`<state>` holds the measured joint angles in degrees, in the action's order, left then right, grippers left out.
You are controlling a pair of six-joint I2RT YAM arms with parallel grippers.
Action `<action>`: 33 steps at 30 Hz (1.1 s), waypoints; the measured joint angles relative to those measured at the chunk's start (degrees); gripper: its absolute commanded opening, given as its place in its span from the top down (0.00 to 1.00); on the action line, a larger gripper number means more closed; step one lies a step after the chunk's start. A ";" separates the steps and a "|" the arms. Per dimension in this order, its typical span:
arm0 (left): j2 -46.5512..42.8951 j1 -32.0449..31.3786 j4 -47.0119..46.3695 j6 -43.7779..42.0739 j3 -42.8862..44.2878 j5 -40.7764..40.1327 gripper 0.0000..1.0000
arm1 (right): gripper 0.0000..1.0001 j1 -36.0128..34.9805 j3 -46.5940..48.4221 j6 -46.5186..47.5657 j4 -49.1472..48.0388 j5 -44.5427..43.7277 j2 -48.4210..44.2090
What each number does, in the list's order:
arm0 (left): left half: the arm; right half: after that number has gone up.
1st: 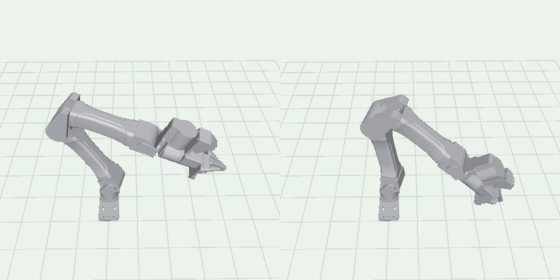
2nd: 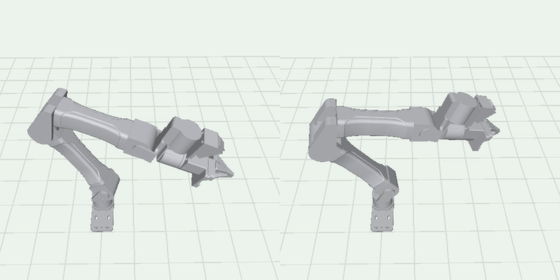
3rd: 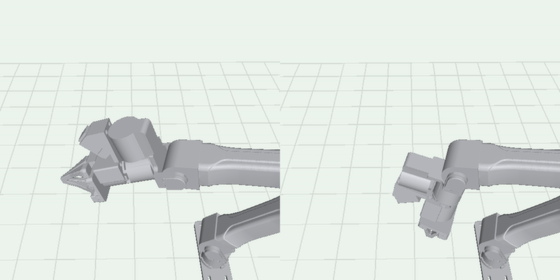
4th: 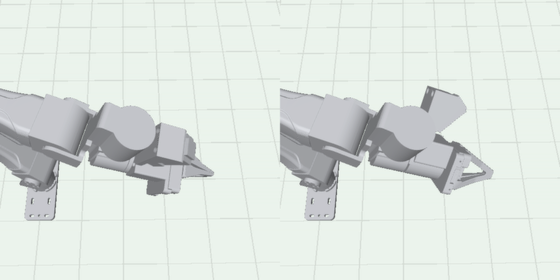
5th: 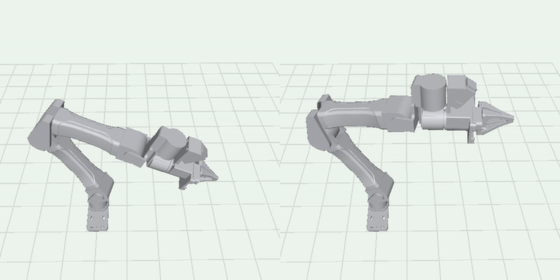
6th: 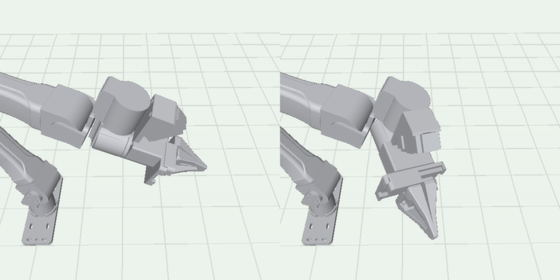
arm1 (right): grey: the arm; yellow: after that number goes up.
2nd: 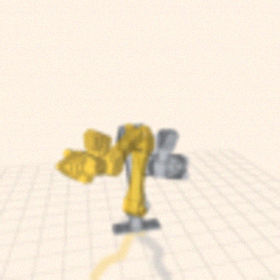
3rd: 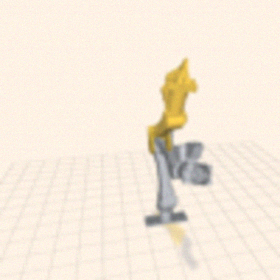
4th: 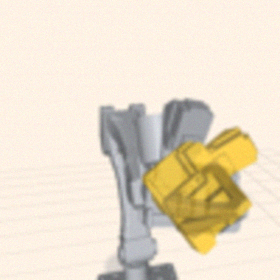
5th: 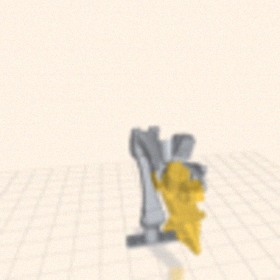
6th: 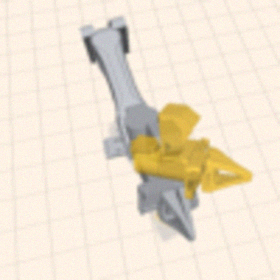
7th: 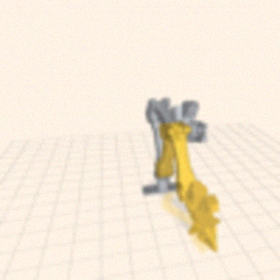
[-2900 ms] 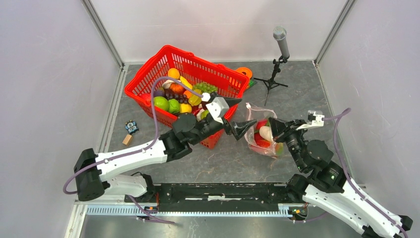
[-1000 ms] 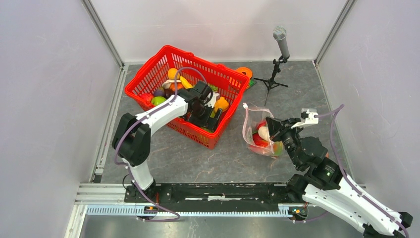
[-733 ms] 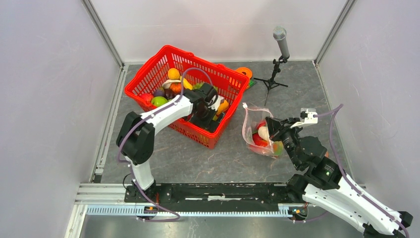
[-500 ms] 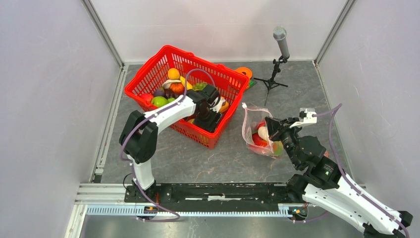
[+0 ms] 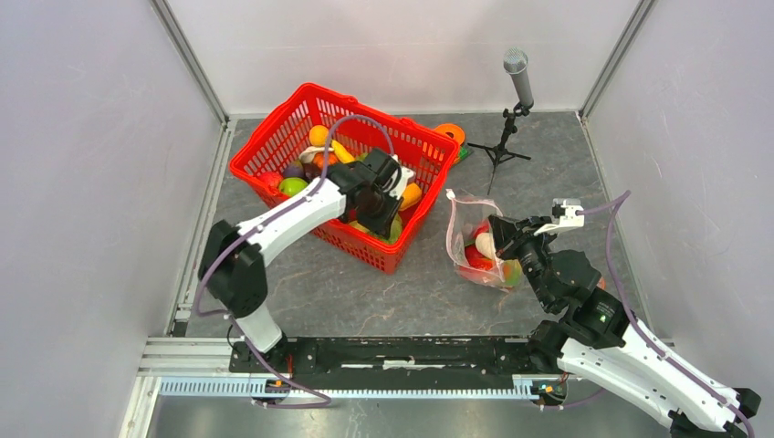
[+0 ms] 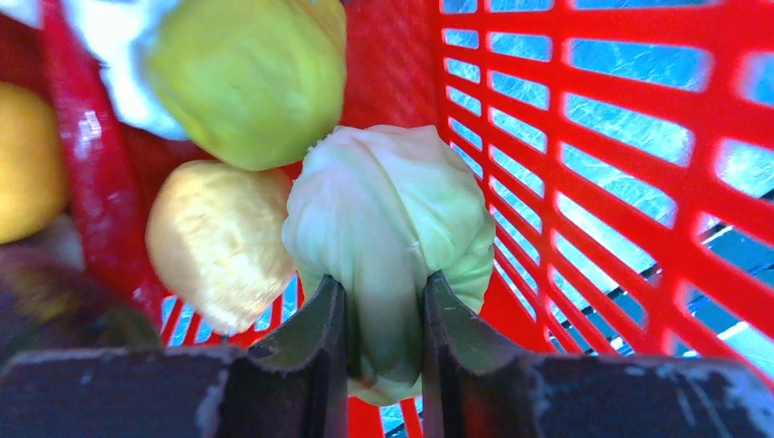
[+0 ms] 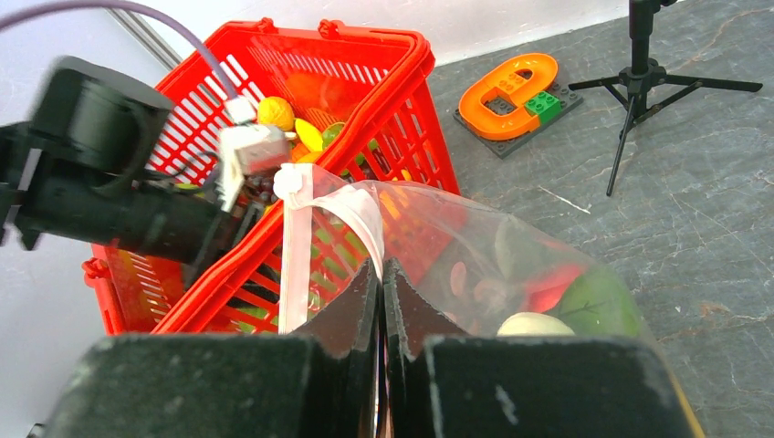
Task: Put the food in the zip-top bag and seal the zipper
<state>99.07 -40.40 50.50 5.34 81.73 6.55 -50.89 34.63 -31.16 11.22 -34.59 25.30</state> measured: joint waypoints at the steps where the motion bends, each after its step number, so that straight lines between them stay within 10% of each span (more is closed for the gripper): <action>1: -1.68 -0.04 -0.13 0.09 -0.02 -0.72 0.98 | 0.92 0.00 0.00 0.00 0.00 0.00 0.00; 13: -22.05 -0.09 -10.10 3.17 -6.69 -7.72 0.94 | 0.92 0.00 0.00 -0.04 0.00 -0.02 0.00; 33: -35.26 -8.55 -53.09 15.63 -19.37 14.40 0.91 | 0.93 0.00 -0.42 -0.57 -0.02 0.11 -1.36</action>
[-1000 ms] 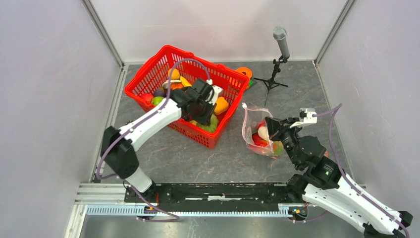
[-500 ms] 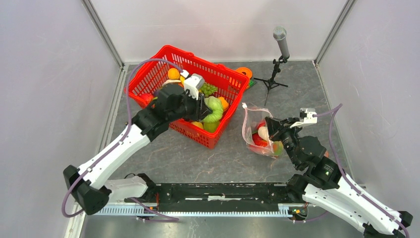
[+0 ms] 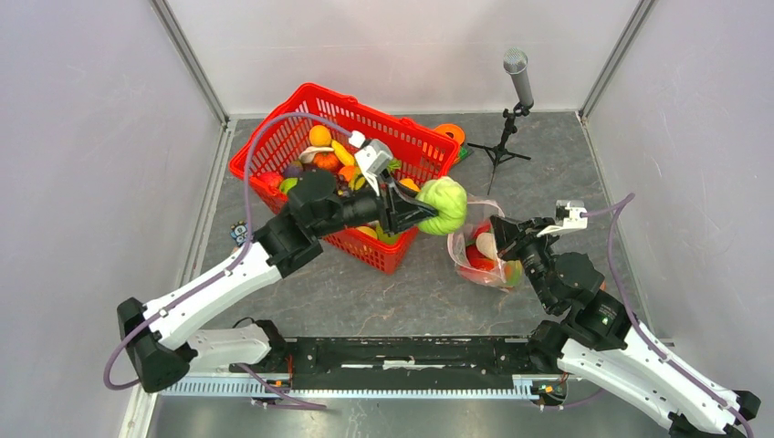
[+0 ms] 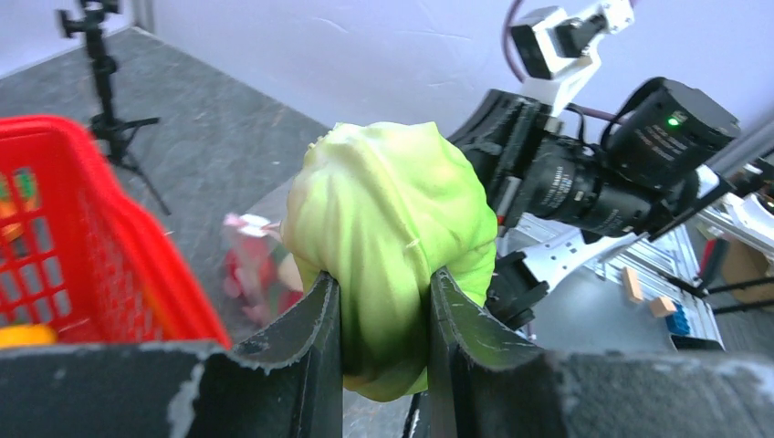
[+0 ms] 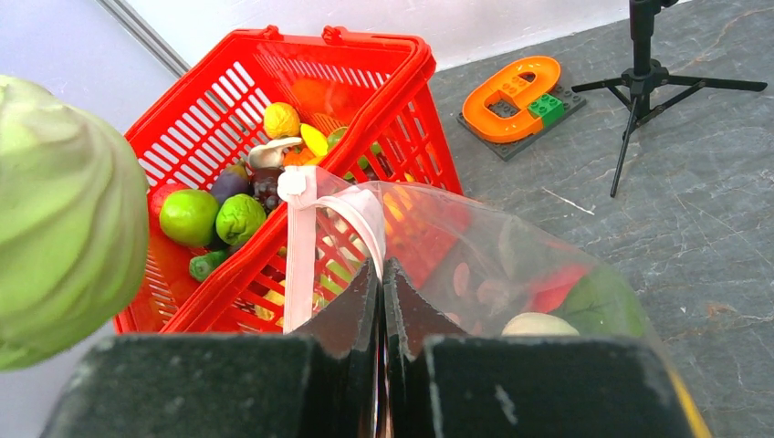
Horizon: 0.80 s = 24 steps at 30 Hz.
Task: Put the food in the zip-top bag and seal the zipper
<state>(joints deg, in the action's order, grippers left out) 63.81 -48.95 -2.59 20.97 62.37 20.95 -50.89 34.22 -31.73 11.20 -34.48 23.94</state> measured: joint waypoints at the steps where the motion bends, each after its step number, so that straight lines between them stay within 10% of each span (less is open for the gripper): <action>1: 0.72 -1.16 -1.20 0.02 0.00 0.15 0.91 | 0.92 0.00 -0.02 0.00 0.00 0.02 0.00; 14: 15.32 -10.93 -3.85 0.02 0.57 -7.74 0.88 | 0.93 0.17 -0.50 0.07 0.46 -0.42 -0.87; 24: 22.91 -13.35 12.04 -0.02 14.21 -23.04 0.83 | 0.93 0.31 -0.92 0.52 -0.07 -1.60 -2.71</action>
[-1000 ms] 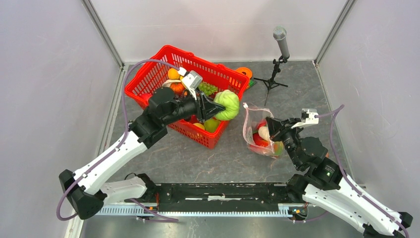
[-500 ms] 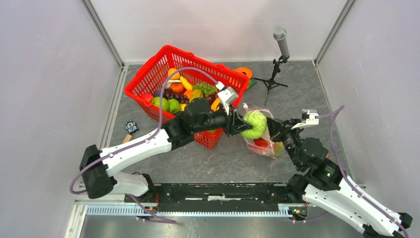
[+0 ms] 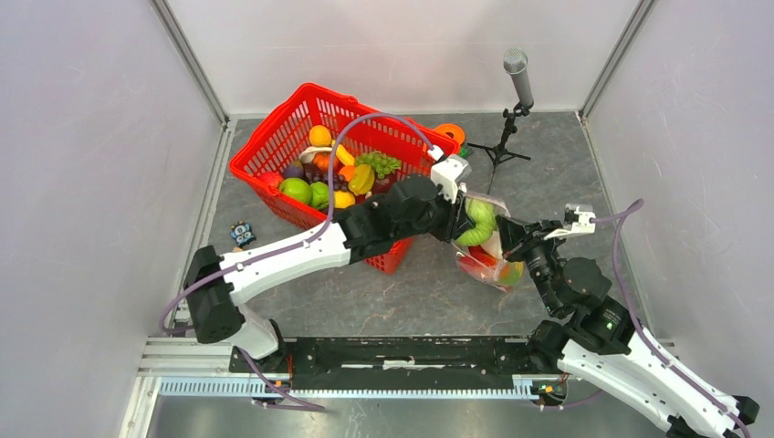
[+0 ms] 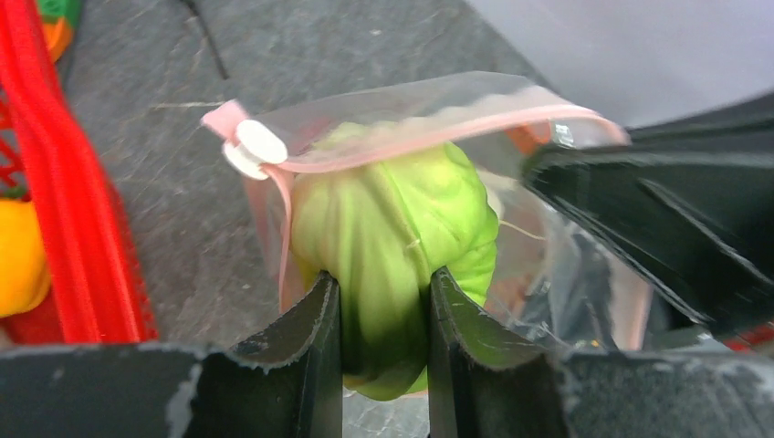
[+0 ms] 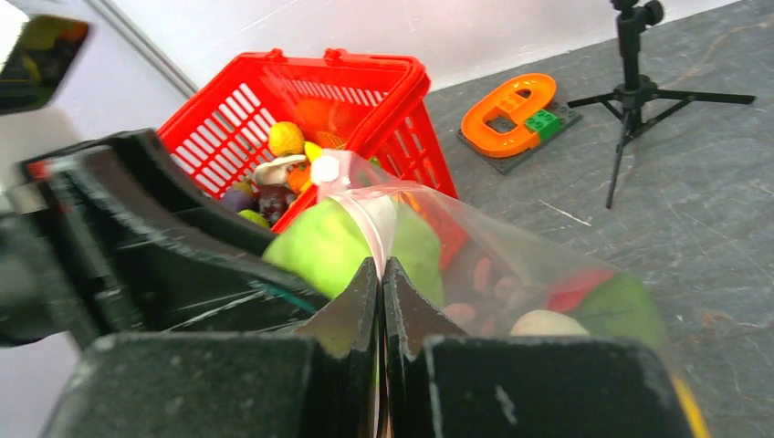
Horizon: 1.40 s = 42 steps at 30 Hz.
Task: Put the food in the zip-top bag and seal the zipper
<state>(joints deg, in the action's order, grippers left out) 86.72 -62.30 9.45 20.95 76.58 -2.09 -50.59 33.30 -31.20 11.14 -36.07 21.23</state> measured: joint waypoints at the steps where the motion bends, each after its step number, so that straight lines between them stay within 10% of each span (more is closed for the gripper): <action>1: 1.01 0.00 1.55 0.00 1.16 -1.33 0.82 | 0.93 -0.07 -0.13 0.04 -0.66 0.63 -0.20; 6: 3.72 0.09 6.38 -0.04 3.67 -4.28 0.70 | 0.93 -0.22 -0.68 0.68 -2.10 3.30 -0.28; 16: 5.44 -0.44 8.74 -1.73 7.37 -0.68 0.13 | 0.93 -0.22 -0.85 1.22 -3.15 4.22 -0.24; 42: -8.31 -0.46 2.40 -5.25 0.44 0.74 0.00 | 0.93 -0.31 3.21 6.60 1.09 -1.95 2.03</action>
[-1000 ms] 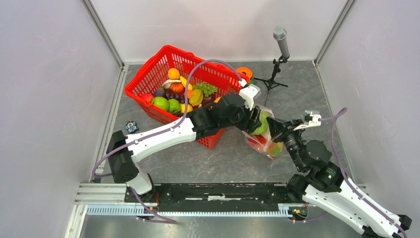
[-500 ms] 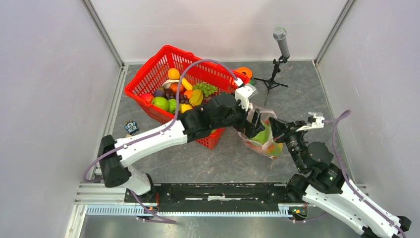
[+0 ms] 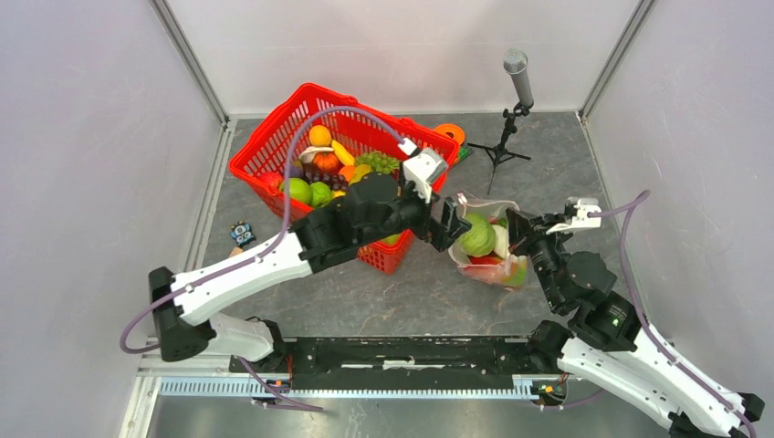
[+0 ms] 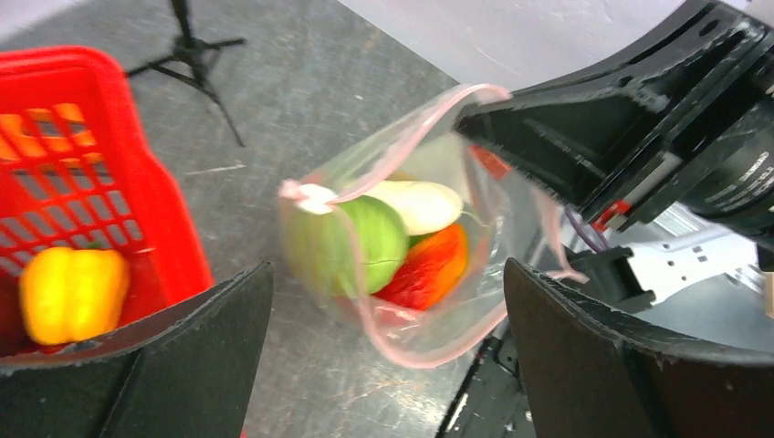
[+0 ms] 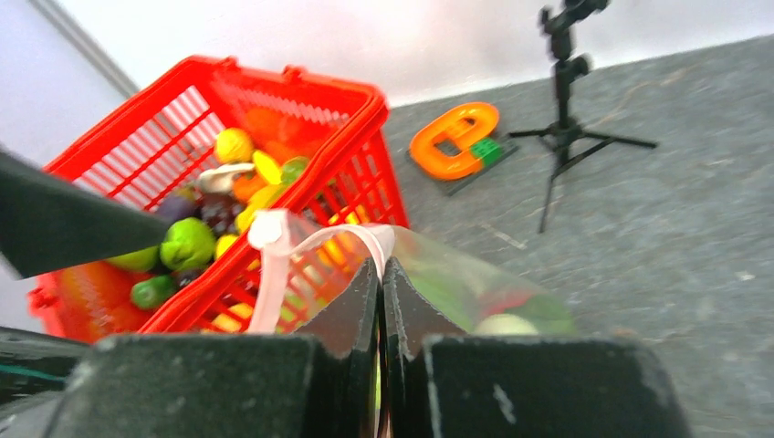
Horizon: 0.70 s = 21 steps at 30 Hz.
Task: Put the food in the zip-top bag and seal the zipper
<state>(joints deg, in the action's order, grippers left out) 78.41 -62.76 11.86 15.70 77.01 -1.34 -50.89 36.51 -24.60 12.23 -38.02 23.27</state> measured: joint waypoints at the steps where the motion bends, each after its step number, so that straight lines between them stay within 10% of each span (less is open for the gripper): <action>1: -1.55 0.00 0.15 -0.79 -0.90 -1.53 0.00 | 0.93 0.00 1.25 1.53 0.46 -1.66 0.55; 8: -10.45 4.37 2.45 -5.60 -2.60 -12.52 0.00 | 0.93 0.00 4.04 9.25 0.87 -9.09 0.72; 21: -3.67 29.42 12.15 -4.39 -2.21 -8.57 0.00 | 0.93 0.00 3.15 9.18 0.28 -3.39 3.15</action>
<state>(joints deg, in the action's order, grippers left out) 74.74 -33.34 24.01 11.31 74.81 -9.91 -50.89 39.66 -15.42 12.51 -41.41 26.41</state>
